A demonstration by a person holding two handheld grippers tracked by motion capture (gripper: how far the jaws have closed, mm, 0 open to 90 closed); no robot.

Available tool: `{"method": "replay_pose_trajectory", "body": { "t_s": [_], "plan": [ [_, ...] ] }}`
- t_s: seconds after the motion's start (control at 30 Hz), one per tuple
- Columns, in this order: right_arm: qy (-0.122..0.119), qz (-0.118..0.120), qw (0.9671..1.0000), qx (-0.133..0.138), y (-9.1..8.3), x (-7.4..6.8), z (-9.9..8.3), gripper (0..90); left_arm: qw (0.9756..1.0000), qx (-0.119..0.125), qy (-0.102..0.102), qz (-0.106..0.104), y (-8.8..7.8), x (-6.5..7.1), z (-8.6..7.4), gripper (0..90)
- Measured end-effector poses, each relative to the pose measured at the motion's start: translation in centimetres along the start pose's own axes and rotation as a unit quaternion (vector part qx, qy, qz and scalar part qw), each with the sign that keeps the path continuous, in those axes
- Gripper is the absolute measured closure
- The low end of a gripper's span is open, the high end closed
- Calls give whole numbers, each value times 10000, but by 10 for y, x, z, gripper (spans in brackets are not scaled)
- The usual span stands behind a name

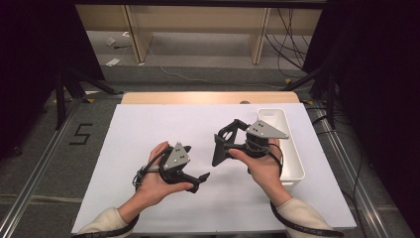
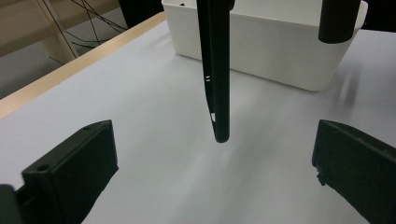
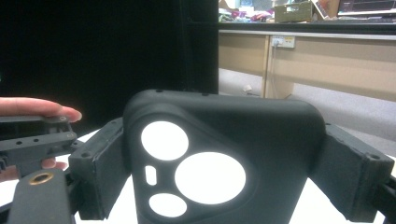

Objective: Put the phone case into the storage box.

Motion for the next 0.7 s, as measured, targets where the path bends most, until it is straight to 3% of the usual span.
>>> {"method": "replay_pose_trajectory", "body": {
  "t_s": [0.7],
  "plan": [
    [39, -112, 9999, 50, -6, 7, 4, 145, 9998, 37, -106, 146, -14, -13, -9, 0]
  ]
}}
Point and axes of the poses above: each handheld gripper's, and its own axes: y roughly forward along the jaws, z roughly out of its top, x roughly to its right, the point moved 3 cm from there along y, roughly forward along the jaws, and after that the axes turned 8 degrees about z, right-handed, at the moved point
